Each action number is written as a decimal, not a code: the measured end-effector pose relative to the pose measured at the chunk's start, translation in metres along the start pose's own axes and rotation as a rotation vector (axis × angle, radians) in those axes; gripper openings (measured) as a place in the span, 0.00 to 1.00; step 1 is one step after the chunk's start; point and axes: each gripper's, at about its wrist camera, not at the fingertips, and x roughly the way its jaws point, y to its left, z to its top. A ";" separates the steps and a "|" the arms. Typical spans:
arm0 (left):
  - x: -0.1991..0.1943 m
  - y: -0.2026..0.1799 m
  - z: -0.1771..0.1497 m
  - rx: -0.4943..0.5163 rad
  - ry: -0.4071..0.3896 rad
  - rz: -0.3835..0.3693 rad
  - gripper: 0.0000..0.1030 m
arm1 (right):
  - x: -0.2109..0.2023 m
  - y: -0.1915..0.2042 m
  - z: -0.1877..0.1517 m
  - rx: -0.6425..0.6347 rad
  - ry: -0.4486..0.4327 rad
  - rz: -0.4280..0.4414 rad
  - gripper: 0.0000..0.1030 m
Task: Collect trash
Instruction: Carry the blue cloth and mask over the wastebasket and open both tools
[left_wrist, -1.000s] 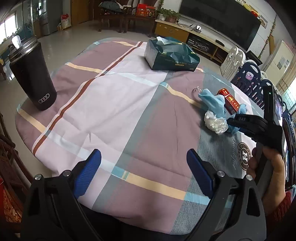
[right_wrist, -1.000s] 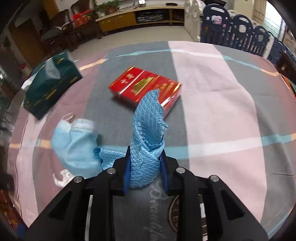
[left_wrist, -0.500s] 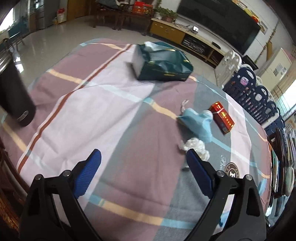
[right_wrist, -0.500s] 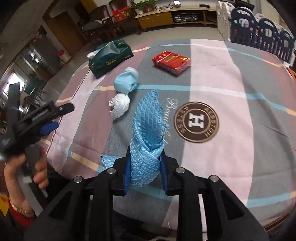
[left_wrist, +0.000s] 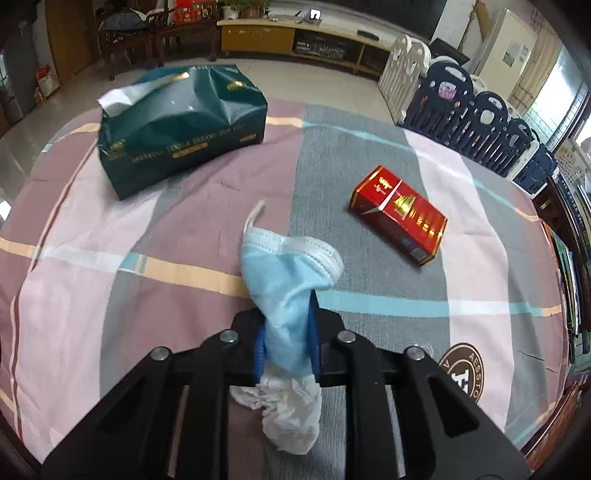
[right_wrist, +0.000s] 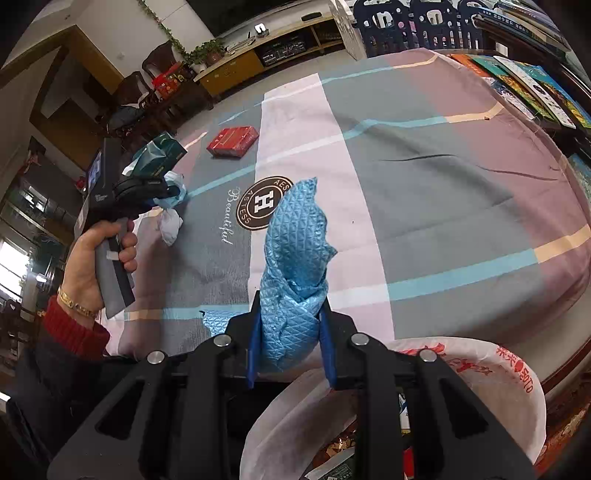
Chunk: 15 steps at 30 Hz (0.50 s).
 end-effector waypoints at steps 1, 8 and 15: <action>-0.016 0.001 -0.005 0.004 -0.039 0.020 0.16 | -0.004 0.001 0.000 -0.003 -0.011 -0.001 0.27; -0.136 0.007 -0.067 -0.012 -0.246 0.025 0.16 | -0.030 0.019 -0.008 -0.032 -0.070 0.016 0.27; -0.180 -0.010 -0.142 0.064 -0.207 -0.058 0.16 | -0.055 0.026 -0.031 -0.067 -0.063 -0.022 0.27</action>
